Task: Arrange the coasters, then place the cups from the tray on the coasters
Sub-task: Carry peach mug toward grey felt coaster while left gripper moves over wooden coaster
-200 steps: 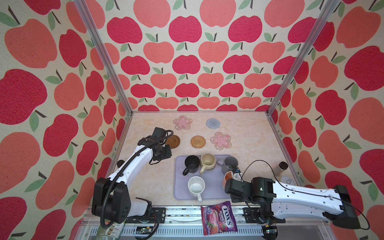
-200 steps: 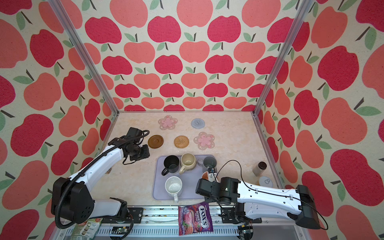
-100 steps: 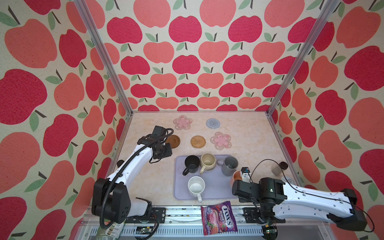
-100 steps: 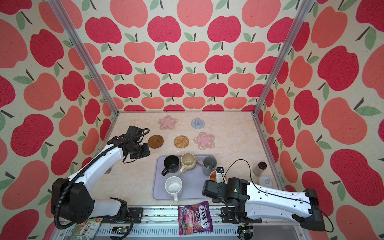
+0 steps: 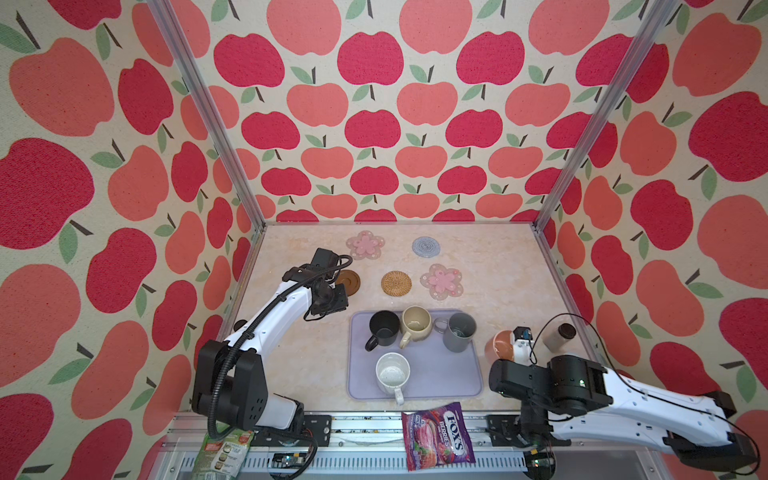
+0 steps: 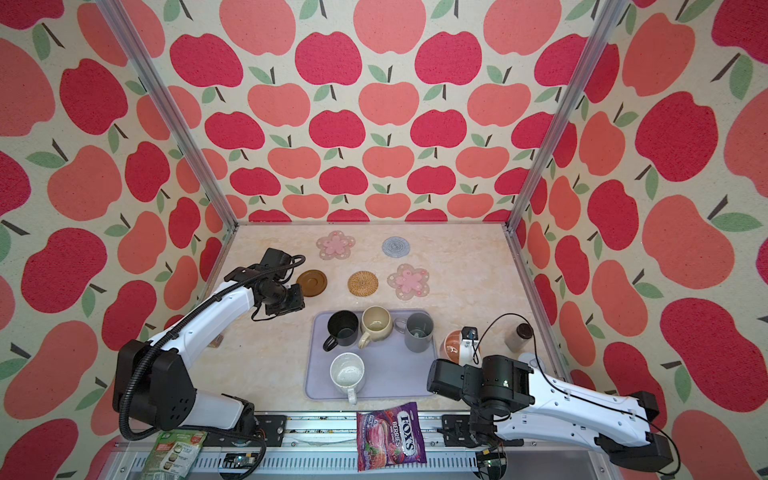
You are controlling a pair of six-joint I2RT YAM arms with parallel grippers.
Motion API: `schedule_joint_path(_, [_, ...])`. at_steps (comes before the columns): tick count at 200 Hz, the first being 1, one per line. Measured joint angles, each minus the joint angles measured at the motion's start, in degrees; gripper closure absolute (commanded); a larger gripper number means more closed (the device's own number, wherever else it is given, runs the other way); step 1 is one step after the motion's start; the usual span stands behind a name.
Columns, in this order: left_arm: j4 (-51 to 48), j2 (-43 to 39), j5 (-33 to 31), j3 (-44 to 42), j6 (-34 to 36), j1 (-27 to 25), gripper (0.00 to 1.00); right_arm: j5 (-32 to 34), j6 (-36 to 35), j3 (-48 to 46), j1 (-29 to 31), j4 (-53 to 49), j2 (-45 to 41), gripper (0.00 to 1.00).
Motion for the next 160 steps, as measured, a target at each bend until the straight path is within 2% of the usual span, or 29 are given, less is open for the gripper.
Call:
schedule_joint_path(25, [-0.17,1.77,0.0,2.6,0.02,0.0,0.65,1.14,-3.96,2.14,-5.57,-0.28,-0.37,1.0])
schedule_joint_path(53, [-0.48,3.78,-0.04,5.29,0.13,0.0,0.66,0.57,-12.83,3.3,-16.37,2.4,-0.42,1.0])
schedule_joint_path(96, [-1.73,6.62,-0.17,10.1,1.44,0.17,0.66,-8.02,-29.86,4.07,-33.62,10.12,4.83,1.0])
schedule_joint_path(130, [-2.38,7.76,-0.13,12.24,2.62,1.51,0.66,-13.73,-40.24,8.37,-40.98,15.65,12.26,1.0])
schedule_joint_path(160, [-3.15,8.83,0.02,14.49,3.26,3.21,0.66,-17.11,-46.71,12.22,-47.15,19.82,16.09,1.0])
